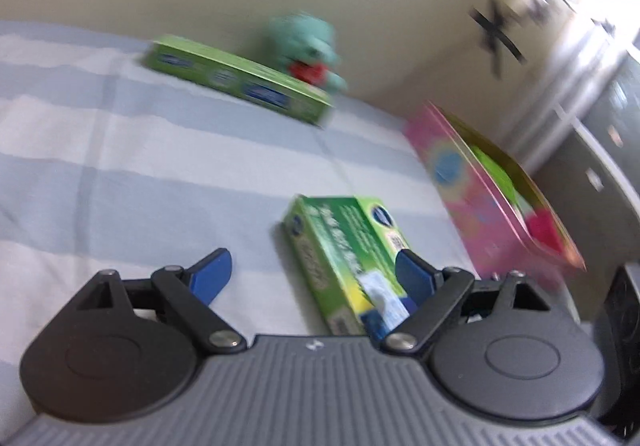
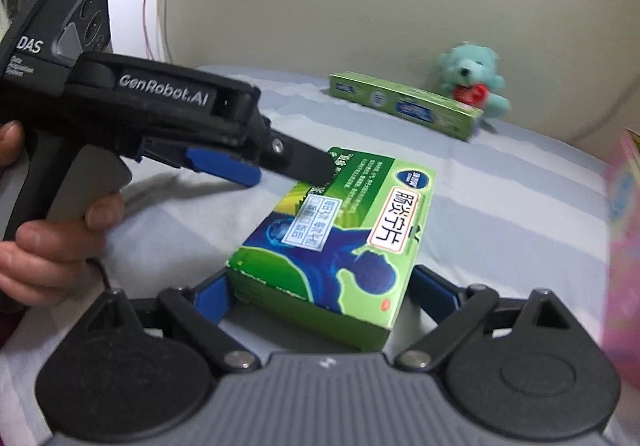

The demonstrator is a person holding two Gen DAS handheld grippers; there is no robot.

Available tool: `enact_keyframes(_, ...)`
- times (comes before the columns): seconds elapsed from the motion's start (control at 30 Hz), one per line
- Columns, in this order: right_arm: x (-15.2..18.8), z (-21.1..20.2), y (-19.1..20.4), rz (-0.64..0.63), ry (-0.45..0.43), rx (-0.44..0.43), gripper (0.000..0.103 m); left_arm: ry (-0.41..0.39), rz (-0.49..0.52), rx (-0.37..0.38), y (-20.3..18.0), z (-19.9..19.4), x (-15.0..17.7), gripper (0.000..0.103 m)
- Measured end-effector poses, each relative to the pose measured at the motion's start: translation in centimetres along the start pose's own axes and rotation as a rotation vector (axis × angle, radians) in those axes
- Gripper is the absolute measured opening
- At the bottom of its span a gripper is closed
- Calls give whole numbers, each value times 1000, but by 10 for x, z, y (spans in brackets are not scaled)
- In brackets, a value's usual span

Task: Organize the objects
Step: 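Carry the green medicine box over the pink tin with the right tool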

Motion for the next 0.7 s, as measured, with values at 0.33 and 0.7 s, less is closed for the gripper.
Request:
enact_keyframes(0.33,42,-56,-7,20,-88,90,95,65,155,87,-80,15,25,79)
enact_keyframes(0.7,14,-146,-72,16,-347,272,95,-55,338,177,-190,31,-51,80)
Point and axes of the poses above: each gripper's, at about its wrist camera, not at the fingertips, and z roughly the way its jaws point, y to its left, x to its underside, the point moved 1 cm from there along z, roughly the way its jaws point, and after that the axes turned 8 degrees about z, right-handed, at the moved point
